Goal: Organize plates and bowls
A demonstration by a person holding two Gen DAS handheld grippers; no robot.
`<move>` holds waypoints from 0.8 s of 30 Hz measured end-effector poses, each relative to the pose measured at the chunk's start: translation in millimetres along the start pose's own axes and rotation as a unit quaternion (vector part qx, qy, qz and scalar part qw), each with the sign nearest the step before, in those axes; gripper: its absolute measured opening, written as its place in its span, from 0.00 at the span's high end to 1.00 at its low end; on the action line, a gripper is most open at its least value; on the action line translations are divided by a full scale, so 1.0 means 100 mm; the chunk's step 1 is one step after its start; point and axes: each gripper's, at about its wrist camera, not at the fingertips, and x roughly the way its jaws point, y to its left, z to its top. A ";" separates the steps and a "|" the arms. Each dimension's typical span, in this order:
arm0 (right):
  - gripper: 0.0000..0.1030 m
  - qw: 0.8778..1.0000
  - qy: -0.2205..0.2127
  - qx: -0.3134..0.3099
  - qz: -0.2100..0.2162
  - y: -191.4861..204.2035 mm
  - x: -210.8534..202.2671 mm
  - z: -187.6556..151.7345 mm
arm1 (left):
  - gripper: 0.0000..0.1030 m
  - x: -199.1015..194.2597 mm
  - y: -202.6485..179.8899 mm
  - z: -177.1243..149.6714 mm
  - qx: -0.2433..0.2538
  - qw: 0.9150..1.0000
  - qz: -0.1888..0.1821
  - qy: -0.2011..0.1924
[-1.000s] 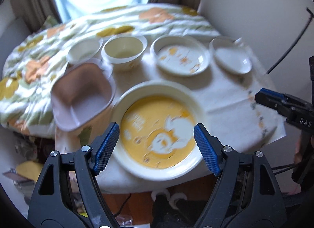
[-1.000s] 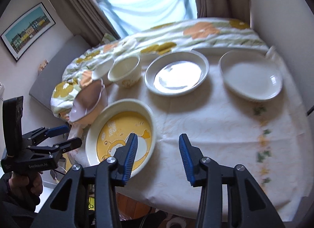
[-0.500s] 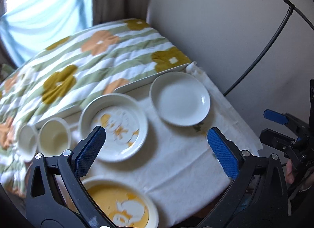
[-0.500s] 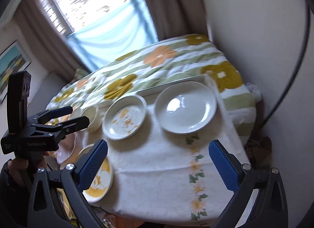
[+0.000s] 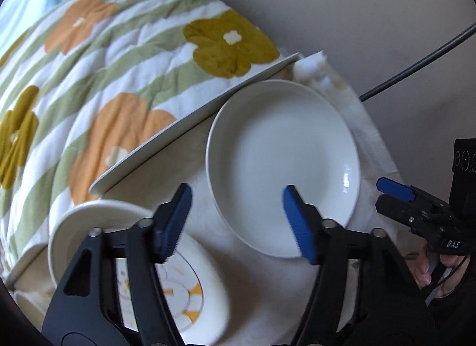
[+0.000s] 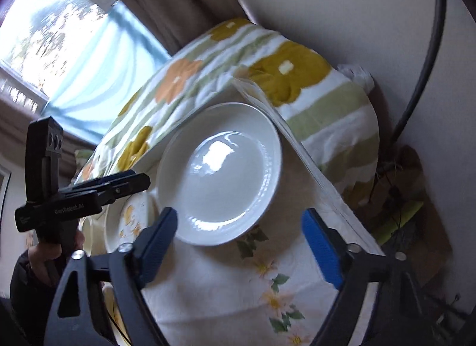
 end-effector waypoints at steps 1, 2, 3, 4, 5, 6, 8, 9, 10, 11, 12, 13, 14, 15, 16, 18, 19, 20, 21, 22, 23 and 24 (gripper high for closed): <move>0.31 1.000 0.000 0.011 0.000 -0.03 0.06 0.01 | 0.49 0.07 0.03 0.02 0.001 1.000 -0.001 0.005; 0.35 1.000 -0.001 0.019 -0.005 -0.05 0.11 0.01 | 0.49 0.12 0.06 0.05 0.003 1.000 -0.004 0.009; 0.38 0.999 -0.002 0.031 -0.011 -0.09 0.17 0.02 | 0.49 0.16 0.08 0.07 0.004 1.000 -0.007 0.010; 0.39 0.999 -0.004 0.041 -0.012 -0.12 0.22 0.02 | 0.49 0.19 0.11 0.10 0.005 1.000 -0.010 0.012; 0.41 0.999 -0.004 0.048 -0.012 -0.12 0.25 0.03 | 0.49 0.22 0.13 0.13 0.006 1.000 -0.012 0.012; 0.43 0.998 -0.005 0.055 -0.013 -0.15 0.29 0.04 | 0.49 0.24 0.14 0.15 0.007 1.000 -0.015 0.013; 0.45 0.998 -0.008 0.061 -0.019 -0.16 0.34 0.06 | 0.57 0.28 0.17 0.19 0.008 1.000 -0.019 0.015; 0.47 0.998 -0.012 0.063 -0.021 -0.16 0.35 0.07 | 0.61 0.31 0.19 0.21 0.009 1.000 -0.020 0.016; 0.47 0.998 -0.018 0.064 -0.023 -0.15 0.34 0.09 | 0.69 0.34 0.20 0.23 0.010 1.000 -0.021 0.019; 0.51 0.997 -0.021 0.065 -0.026 -0.16 0.35 0.10 | 0.78 0.36 0.21 0.25 0.011 0.999 -0.021 0.021; 0.57 0.997 -0.022 0.066 -0.028 -0.16 0.37 0.12 | 0.82 0.38 0.21 0.26 0.012 0.999 -0.020 0.024; 0.61 0.997 -0.024 0.066 -0.034 -0.15 0.37 0.12 | 0.85 0.40 0.20 0.26 0.016 0.999 -0.017 0.025; 0.69 0.997 -0.024 0.066 -0.038 -0.15 0.38 0.13 | 0.86 0.41 0.20 0.27 0.020 0.999 -0.012 0.023; 0.73 0.997 -0.023 0.066 -0.041 -0.14 0.40 0.13 | 0.86 0.41 0.20 0.27 0.023 0.999 -0.010 0.021; 0.75 0.996 -0.025 0.066 -0.046 -0.13 0.40 0.13 | 0.86 0.40 0.19 0.26 0.025 0.999 -0.009 0.019; 0.86 0.996 -0.025 0.064 -0.051 -0.12 0.41 0.12 | 0.86 0.41 0.20 0.26 0.026 0.999 -0.009 0.018; 0.87 0.996 -0.022 0.065 -0.052 -0.12 0.43 0.11 | 0.86 0.41 0.19 0.26 0.026 0.999 -0.008 0.017; 0.88 0.996 -0.023 0.064 -0.053 -0.12 0.44 0.11 | 0.86 0.41 0.19 0.26 0.026 0.999 -0.007 0.016; 0.88 0.996 -0.023 0.061 -0.057 -0.11 0.44 0.12 | 0.86 0.41 0.19 0.25 0.027 0.999 -0.005 0.016; 0.88 0.996 -0.024 0.060 -0.059 -0.11 0.44 0.11 | 0.86 0.40 0.18 0.25 0.028 1.000 -0.003 0.015; 0.88 0.996 -0.024 0.061 -0.058 -0.12 0.45 0.12 | 0.86 0.40 0.18 0.25 0.028 1.000 -0.001 0.014; 0.88 0.996 -0.025 0.063 -0.056 -0.13 0.44 0.12 | 0.86 0.40 0.17 0.25 0.028 1.000 0.001 0.013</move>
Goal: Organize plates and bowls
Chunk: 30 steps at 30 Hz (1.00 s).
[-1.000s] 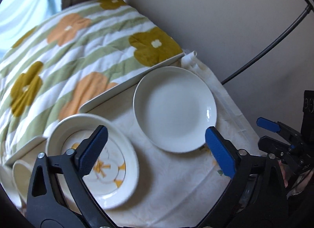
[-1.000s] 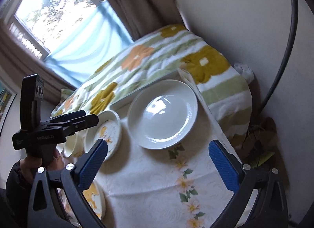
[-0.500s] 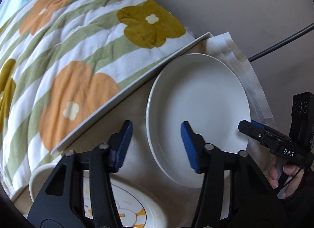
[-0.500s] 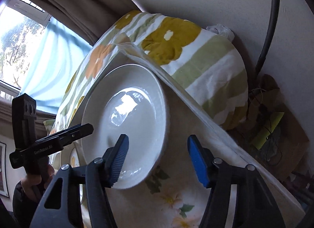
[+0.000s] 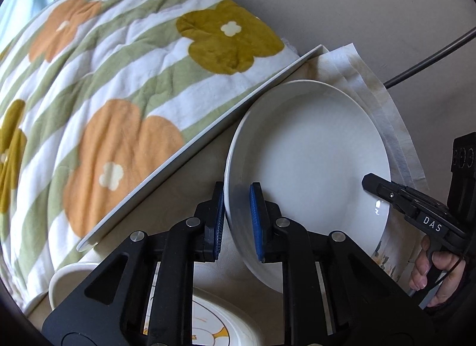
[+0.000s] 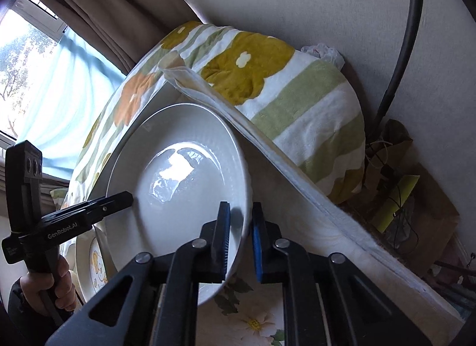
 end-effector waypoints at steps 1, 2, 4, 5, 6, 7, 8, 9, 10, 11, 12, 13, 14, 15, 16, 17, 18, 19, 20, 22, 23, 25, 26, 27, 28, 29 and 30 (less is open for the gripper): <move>0.88 1.000 0.001 -0.001 0.000 0.01 0.01 0.00 | 0.86 -0.01 -0.01 0.00 0.001 1.000 0.002 -0.001; 0.88 1.000 0.001 -0.002 0.000 0.02 0.01 0.01 | 0.86 -0.02 -0.02 -0.01 0.002 1.000 0.004 -0.002; 0.88 1.000 0.001 -0.005 0.002 0.02 -0.01 0.01 | 0.86 -0.05 -0.04 -0.01 0.003 1.000 0.007 -0.005; 0.88 1.000 -0.001 -0.006 0.002 0.02 -0.01 0.01 | 0.86 -0.07 -0.05 -0.01 0.003 1.000 0.008 -0.007; 0.88 1.000 -0.002 -0.008 0.002 0.02 -0.02 0.01 | 0.86 -0.09 -0.06 -0.01 0.003 1.000 0.009 -0.009; 0.88 1.000 -0.004 -0.012 0.003 0.03 -0.05 0.02 | 0.86 -0.12 -0.06 -0.02 0.001 1.000 0.010 -0.011; 0.88 1.000 -0.006 -0.015 0.004 0.04 -0.07 0.03 | 0.86 -0.15 -0.07 -0.03 -0.001 1.000 0.010 -0.014; 0.88 1.000 -0.009 -0.020 0.006 0.05 -0.11 0.04 | 0.86 -0.20 -0.08 -0.04 -0.004 1.000 0.011 -0.018; 0.88 1.000 -0.011 -0.025 0.009 0.06 -0.15 0.05 | 0.86 -0.25 -0.10 -0.06 -0.006 1.000 0.013 -0.024; 0.88 0.999 -0.014 -0.030 0.012 0.06 -0.19 0.06 | 0.86 -0.31 -0.12 -0.08 -0.009 0.999 0.014 -0.029; 0.88 0.999 -0.017 -0.036 0.015 0.08 -0.24 0.07 | 0.86 -0.37 -0.14 -0.10 -0.012 0.999 0.017 -0.035; 0.88 0.999 -0.019 -0.043 0.020 0.10 -0.29 0.09 | 0.86 -0.45 -0.17 -0.13 -0.016 0.999 0.020 -0.041; 0.88 0.998 -0.020 -0.050 0.024 0.12 -0.35 0.09 | 0.86 -0.53 -0.20 -0.16 -0.020 0.998 0.023 -0.046; 0.88 0.998 -0.021 -0.058 0.027 0.14 -0.41 0.10 | 0.86 -0.62 -0.23 -0.20 -0.025 0.998 0.027 -0.053; 0.88 0.997 -0.023 -0.071 0.031 0.18 -0.48 0.11 | 0.86 -0.70 -0.26 -0.23 -0.030 0.997 0.031 -0.059; 0.88 0.996 -0.024 -0.082 0.036 0.21 -0.56 0.11 | 0.86 -0.81 -0.30 -0.29 -0.038 0.996 0.035 -0.067; 0.88 0.994 -0.025 -0.094 0.042 0.24 -0.64 0.11 | 0.86 -0.91 -0.33 -0.34 -0.046 0.995 0.040 -0.074; 0.88 0.993 -0.025 -0.106 0.048 0.27 -0.71 0.11 | 0.86 -1.03 -0.37 -0.41 -0.056 0.994 0.047 -0.083; 0.88 0.991 -0.023 -0.120 0.056 0.31 -0.80 0.11 | 0.86 -1.13 -0.40 -0.49 -0.066 0.992 0.052 -0.091; 0.88 0.986 -0.018 -0.147 0.072 0.39 -0.94 0.10 | 0.86 -1.34 -0.48 -0.68 -0.091 0.988 0.066 -0.108; 0.88 0.984 -0.013 -0.161 0.080 0.43 -1.01 0.09 | 0.86 -1.44 -0.51 -0.77 -0.103 0.985 0.073 -0.116; 0.88 0.977 -0.002 -0.190 0.095 0.54 -1.12 0.04 | 0.86 -1.63 -0.59 -1.02 -0.130 0.978 0.092 -0.133; 0.88 0.973 0.004 -0.204 0.104 0.58 -1.16 0.00 | 0.86 -1.71 -0.62 -1.15 -0.143 0.975 0.100 -0.139; 0.88 0.969 0.008 -0.218 0.113 0.63 -1.21 -0.04 | 0.86 -1.78 -0.64 -1.28 -0.156 0.971 0.106 -0.145; 0.88 0.965 0.013 -0.232 0.120 0.67 -1.24 -0.09 | 0.86 -1.84 -0.67 -1.40 -0.168 0.968 0.113 -0.150; 0.88 0.960 0.019 -0.248 0.129 0.72 -1.27 -0.16 | 0.86 -1.91 -0.69 -1.55 -0.182 0.964 0.121 -0.154; 0.88 0.955 0.026 -0.262 0.137 0.77 -1.29 -0.23 | 0.86 -1.96 -0.70 -1.70 -0.198 0.959 0.129 -0.157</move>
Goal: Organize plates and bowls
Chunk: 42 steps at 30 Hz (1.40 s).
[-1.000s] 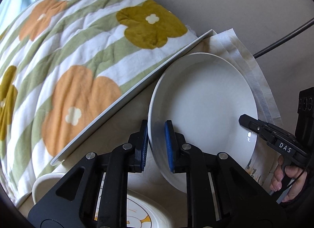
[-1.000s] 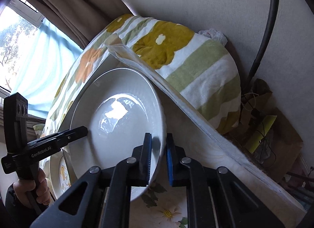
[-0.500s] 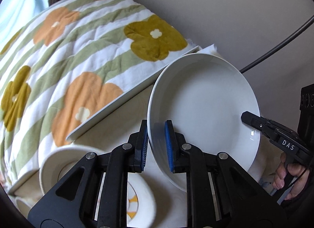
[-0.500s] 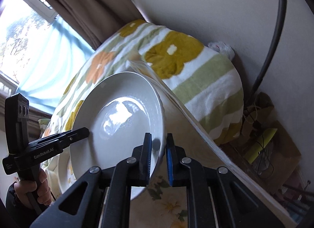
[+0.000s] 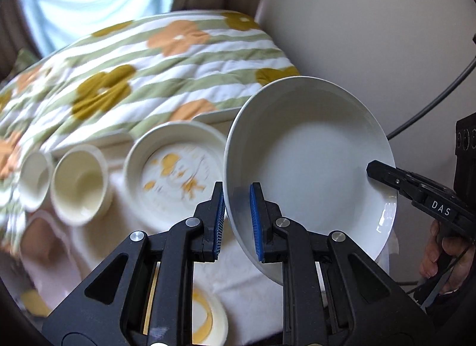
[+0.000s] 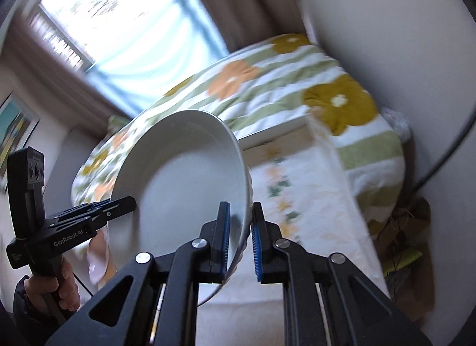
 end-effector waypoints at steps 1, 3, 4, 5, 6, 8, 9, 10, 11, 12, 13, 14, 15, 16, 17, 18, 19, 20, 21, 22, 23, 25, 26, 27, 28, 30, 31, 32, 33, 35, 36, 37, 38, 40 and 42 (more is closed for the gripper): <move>0.88 1.000 0.007 -0.011 0.008 0.07 0.01 -0.04 | 0.86 -0.09 0.06 -0.12 -0.014 1.000 0.010 -0.003; 0.88 0.999 0.021 -0.034 0.026 0.23 0.06 -0.12 | 0.86 -0.21 0.19 -0.33 -0.042 0.999 0.026 -0.007; 0.88 0.998 0.031 -0.048 0.036 0.33 0.10 -0.19 | 0.86 -0.28 0.27 -0.46 -0.057 0.998 0.033 -0.007; 0.88 0.997 0.039 -0.056 0.043 0.40 0.14 -0.23 | 0.86 -0.32 0.34 -0.56 -0.069 0.997 0.039 -0.006; 0.88 0.995 0.048 -0.066 0.051 0.48 0.19 -0.30 | 0.86 -0.36 0.43 -0.68 -0.084 0.995 0.045 -0.005; 0.88 0.992 0.066 -0.082 0.064 0.64 0.29 -0.43 | 0.86 -0.40 0.58 -0.89 -0.109 0.993 0.056 0.000; 0.88 0.991 0.075 -0.088 0.069 0.71 0.35 -0.49 | 0.86 -0.41 0.66 -1.01 -0.120 0.991 0.061 0.003; 0.88 0.989 0.084 -0.093 0.073 0.76 0.41 -0.55 | 0.86 -0.43 0.73 -1.12 -0.127 0.990 0.065 0.006; 0.88 0.988 0.092 -0.096 0.076 0.82 0.47 -0.62 | 0.86 -0.42 0.79 -1.22 -0.133 0.989 0.069 0.011; 0.88 0.987 0.103 -0.101 0.078 0.88 0.55 -0.70 | 0.86 -0.40 0.85 -1.31 -0.140 0.987 0.072 0.017; 0.88 0.985 0.112 -0.103 0.078 0.92 0.62 -0.77 | 0.86 -0.37 0.91 -1.41 -0.148 0.986 0.073 0.023; 0.88 0.984 0.121 -0.104 0.078 0.97 0.70 -0.84 | 0.86 -0.33 0.98 -1.50 -0.156 0.985 0.072 0.029; 0.88 0.983 0.128 -0.106 0.077 1.01 0.77 -0.91 | 0.86 -0.30 1.05 -1.59 -0.162 0.984 0.071 0.035; 0.88 0.982 0.134 -0.106 0.075 1.03 0.82 -0.96 | 0.86 -0.26 1.11 -1.67 -0.167 0.983 0.069 0.041; 0.88 0.982 0.140 -0.106 0.073 1.05 0.88 -1.01 | 0.86 -0.26 1.18 -1.77 -0.171 0.982 0.068 0.043; 0.88 0.981 0.147 -0.107 0.070 1.08 0.95 -1.07 | 0.86 -0.22 1.23 -1.84 -0.174 0.981 0.067 0.048; 0.88 0.981 0.151 -0.107 0.066 1.08 0.99 -1.10 | 0.86 -0.19 1.27 -1.88 -0.176 0.981 0.065 0.052; 0.88 0.980 0.155 -0.109 0.062 1.10 1.05 -1.13 | 0.86 -0.15 1.32 -1.93 -0.179 0.980 0.062 0.056; 0.88 0.980 0.158 -0.108 0.058 1.11 1.09 -1.16 | 0.86 -0.10 1.35 -1.94 -0.179 0.980 0.061 0.059; 0.88 0.980 0.161 -0.107 0.053 1.13 1.12 -1.19 | 0.86 -0.06 1.39 -1.97 -0.178 0.980 0.061 0.063; 0.88 0.980 0.163 -0.107 0.049 1.15 1.15 -1.21 | 0.86 -0.03 1.41 -1.97 -0.177 0.980 0.060 0.066; 0.88 0.980 0.163 -0.106 0.040 1.18 1.18 -1.23 | 0.86 0.05 1.47 -1.96 -0.175 0.980 0.058 0.070; 0.88 0.980 0.163 -0.105 0.037 1.19 1.20 -1.23 | 0.86 0.08 1.49 -1.97 -0.173 0.981 0.058 0.071; 0.88 0.981 0.163 -0.104 0.034 1.22 1.21 -1.22 | 0.86 0.10 1.50 -1.98 -0.170 0.981 0.058 0.073; 0.88 0.981 0.163 -0.103 0.030 1.23 1.22 -1.23 | 0.86 0.12 1.51 -1.98 -0.166 0.982 0.059 0.075; 0.88 0.981 0.162 -0.101 0.024 1.25 1.23 -1.26 | 0.86 0.15 1.54 -1.98 -0.159 0.982 0.058 0.079; 0.88 0.982 0.160 -0.099 0.022 1.24 1.23 -1.27 | 0.86 0.17 1.55 -1.97 -0.158 0.983 0.056 0.081; 0.88 0.982 0.159 -0.099 0.019 1.24 1.24 -1.27 | 0.86 0.19 1.57 -1.96 -0.157 0.983 0.055 0.083; 0.88 0.982 0.158 -0.101 0.016 1.26 1.24 -1.27 | 0.86 0.21 1.58 -1.96 -0.155 0.983 0.056 0.085; 0.88 0.982 0.158 -0.103 0.010 1.28 1.26 -1.27 | 0.86 0.24 1.59 -1.95 -0.151 0.983 0.061 0.089; 0.88 0.982 0.159 -0.102 0.008 1.29 1.27 -1.28 | 0.86 0.26 1.59 -1.95 -0.146 0.983 0.065 0.091; 0.88 0.982 0.159 -0.102 0.006 1.29 1.28 -1.28 | 0.86 0.28 1.58 -1.96 -0.140 0.983 0.070 0.094; 0.88 0.982 0.160 -0.102 0.006 1.30 1.29 -1.29 | 0.86 0.30 1.56 -1.95 -0.136 0.983 0.075 0.095; 0.88 0.982 0.158 -0.105 0.004 1.30 1.30 -1.30 | 0.86 0.31 1.52 -1.95 -0.123 0.984 0.085 0.093; 0.88 0.982 0.157 -0.110 0.000 1.32 1.30 -1.31 | 0.85 0.31 1.48 -1.93 -0.106 0.985 0.100 0.091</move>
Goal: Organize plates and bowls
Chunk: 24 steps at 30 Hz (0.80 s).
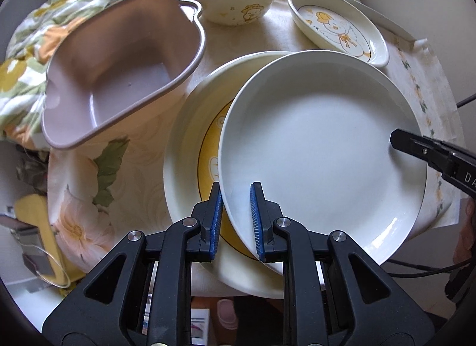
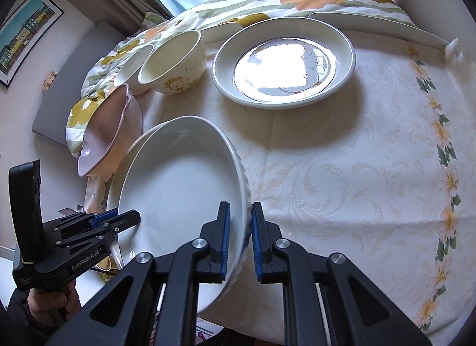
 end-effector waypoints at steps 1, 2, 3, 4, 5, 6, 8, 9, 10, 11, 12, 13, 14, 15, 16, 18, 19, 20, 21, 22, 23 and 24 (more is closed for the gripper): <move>0.88 1.000 0.001 -0.004 -0.004 0.01 0.01 0.00 | 0.84 0.00 -0.03 0.00 0.009 1.000 0.012 -0.003; 0.88 1.000 0.001 -0.008 -0.008 0.02 0.02 0.00 | 0.84 -0.01 -0.06 0.00 0.017 1.000 0.022 -0.006; 0.88 1.000 0.001 -0.013 -0.012 0.04 0.03 0.00 | 0.84 -0.01 -0.09 0.00 0.026 0.999 0.035 -0.009; 0.88 1.000 0.001 -0.020 -0.017 0.05 0.03 -0.01 | 0.83 -0.01 -0.12 0.00 0.034 0.998 0.046 -0.011; 0.88 0.999 0.000 -0.028 -0.022 0.08 0.04 0.00 | 0.82 -0.01 -0.15 -0.01 0.041 0.998 0.055 -0.014; 0.88 0.999 0.000 -0.038 -0.030 0.10 0.04 -0.01 | 0.82 -0.02 -0.17 -0.01 0.049 0.997 0.065 -0.016; 0.88 0.998 -0.001 -0.055 -0.041 0.15 0.06 -0.01 | 0.82 -0.02 -0.23 -0.02 0.064 0.994 0.090 -0.021; 0.88 0.997 -0.001 -0.058 -0.043 0.16 0.06 -0.01 | 0.82 -0.01 -0.26 -0.03 0.074 0.991 0.104 -0.024; 0.87 0.997 -0.001 -0.063 -0.045 0.17 0.07 -0.01 | 0.82 -0.01 -0.30 -0.03 0.085 0.989 0.118 -0.026; 0.87 0.997 -0.001 -0.068 -0.048 0.18 0.08 -0.01 | 0.82 -0.01 -0.33 -0.03 0.094 0.987 0.131 -0.028; 0.87 0.996 -0.001 -0.071 -0.051 0.19 0.09 -0.02 | 0.82 -0.01 -0.36 -0.04 0.104 0.984 0.144 -0.030; 0.87 0.995 -0.001 -0.077 -0.057 0.21 0.09 -0.02 | 0.82 -0.01 -0.39 -0.05 0.112 0.981 0.155 -0.032; 0.87 0.995 -0.002 -0.081 -0.061 0.23 0.10 -0.02 | 0.82 0.00 -0.42 -0.06 0.119 0.979 0.165 -0.034; 0.86 0.994 -0.002 -0.086 -0.065 0.25 0.11 -0.03 | 0.82 0.00 -0.44 -0.06 0.125 0.976 0.173 -0.036; 0.86 0.994 -0.003 -0.089 -0.068 0.25 0.11 -0.03 | 0.82 0.01 -0.46 -0.06 0.130 0.975 0.178 -0.037; 0.86 0.993 -0.003 -0.093 -0.071 0.27 0.12 -0.03 | 0.82 0.01 -0.47 -0.08 0.134 0.973 0.184 -0.038; 0.86 0.993 -0.002 -0.094 -0.072 0.28 0.12 -0.03 | 0.82 0.00 -0.47 -0.08 0.134 0.973 0.185 -0.038; 0.86 0.993 -0.002 -0.095 -0.074 0.28 0.12 -0.03 | 0.82 -0.01 -0.48 -0.07 0.135 0.972 0.186 -0.039; 0.86 0.992 -0.002 -0.097 -0.077 0.29 0.12 -0.03 | 0.82 -0.01 -0.48 -0.07 0.137 0.972 0.188 -0.039; 0.85 0.992 -0.002 -0.100 -0.080 0.30 0.13 -0.03 | 0.82 -0.01 -0.48 -0.06 0.139 0.971 0.191 -0.038; 0.85 0.991 -0.002 -0.103 -0.084 0.32 0.13 -0.03 | 0.82 -0.01 -0.48 -0.09 0.140 0.970 0.193 -0.038; 0.84 0.990 -0.001 -0.107 -0.088 0.33 0.13 -0.03 | 0.82 -0.02 -0.48 -0.10 0.141 0.970 0.196 -0.038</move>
